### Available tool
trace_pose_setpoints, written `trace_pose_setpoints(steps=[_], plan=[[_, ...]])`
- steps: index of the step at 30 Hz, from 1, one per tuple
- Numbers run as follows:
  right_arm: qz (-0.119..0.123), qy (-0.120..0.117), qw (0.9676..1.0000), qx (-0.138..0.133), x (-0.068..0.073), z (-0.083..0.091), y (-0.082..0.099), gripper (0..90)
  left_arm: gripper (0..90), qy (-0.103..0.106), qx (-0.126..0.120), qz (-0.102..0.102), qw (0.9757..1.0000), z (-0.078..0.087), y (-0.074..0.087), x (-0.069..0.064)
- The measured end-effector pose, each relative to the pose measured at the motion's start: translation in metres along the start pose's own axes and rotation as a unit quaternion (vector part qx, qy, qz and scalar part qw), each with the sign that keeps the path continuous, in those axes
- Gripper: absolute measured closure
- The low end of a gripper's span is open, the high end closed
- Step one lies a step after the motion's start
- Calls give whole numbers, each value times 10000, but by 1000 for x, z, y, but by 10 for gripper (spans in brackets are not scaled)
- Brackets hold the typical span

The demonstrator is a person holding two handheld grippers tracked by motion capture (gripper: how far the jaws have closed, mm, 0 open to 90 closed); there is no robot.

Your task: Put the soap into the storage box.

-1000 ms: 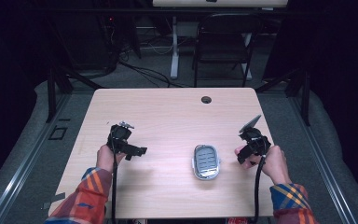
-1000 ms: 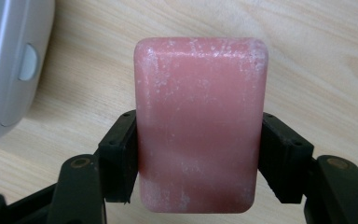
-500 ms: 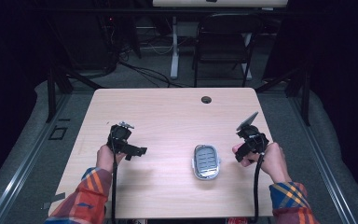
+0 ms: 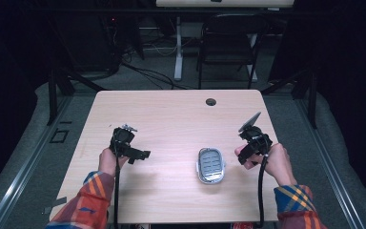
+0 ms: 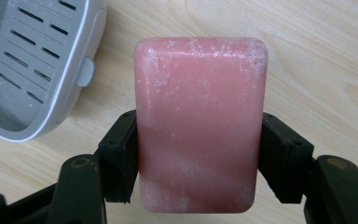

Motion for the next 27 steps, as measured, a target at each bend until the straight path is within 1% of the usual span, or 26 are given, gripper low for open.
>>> trace_pose_setpoints(steps=[1, 3, 5, 6, 7, 8, 12, 13, 15, 16, 17, 18, 19, 21, 22, 23, 24, 27], plan=[[-58, 6, 10000, -77, 2, 0, 0, 371, 0, 1, -1, 2, 10000, 0, 0, 0], [3, -12, 10000, -36, 2, 1, -1, 371, 0, -1, -9, 15, 10000, 0, 0, 0], [-9, -2, 10000, -49, 4, 2, -2, 371, 0, -4, -1, -2, 10000, 1, 0, 1], [45, -17, 10000, -14, 4, 3, -3, 371, 0, -5, -10, 11, 10000, 0, 0, 0], [25, 6, 10000, -45, 5, 3, -3, 371, 0, -5, -10, 11, 10000, 0, 0, 0], [5, -22, 10000, -96, 6, 3, -4, 371, 0, -5, -13, 7, 10000, 0, 0, 0], [71, -6, 10000, -69, 9, 5, -6, 371, 0, -7, -6, -3, 10000, 1, 0, 0], [169, -5, 9999, 14, 10, 7, -7, 371, 0, -6, -9, -4, 10000, 1, 0, 0], [170, -17, 9999, 6, 12, 7, -9, 371, 0, -3, -11, -4, 10000, 1, 0, 0], [133, -17, 9999, -69, 13, 6, -9, 371, 0, -3, -11, -4, 10000, 1, 0, 0], [172, 4, 9999, -9, 14, 7, -10, 371, 0, 0, -9, -8, 10000, 1, 0, 1], [181, -22, 9998, -25, 15, 6, -10, 371, 0, 0, -10, -10, 10000, 1, 0, 1], [228, -1, 9997, 15, 15, 7, -11, 371, 0, -1, -12, -8, 10000, 1, 0, 1], [215, 18, 9998, -39, 18, 6, -12, 371, 0, -2, -14, -8, 10000, 1, 0, 0], [261, -5, 9997, 14, 18, 7, -13, 371, 0, -8, -14, -9, 10000, 1, 0, 0], [221, -18, 9997, -43, 19, 7, -14, 371, 0, -9, -15, -9, 10000, 1, 0, 0], [287, -12, 9996, 36, 19, 8, -15, 371, 0, -9, -16, -10, 10000, 1, 0, 0], [326, 5, 9995, 58, 21, 9, -17, 371, 0, -5, -22, -13, 10000, 1, 0, 0]])
Point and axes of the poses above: each handheld gripper's, and its own axes: z roughly backward along the jaws, y roughly out of its underside, x roughly to its left, the point moved 2 cm from there along -z, roughly forward along the jaws
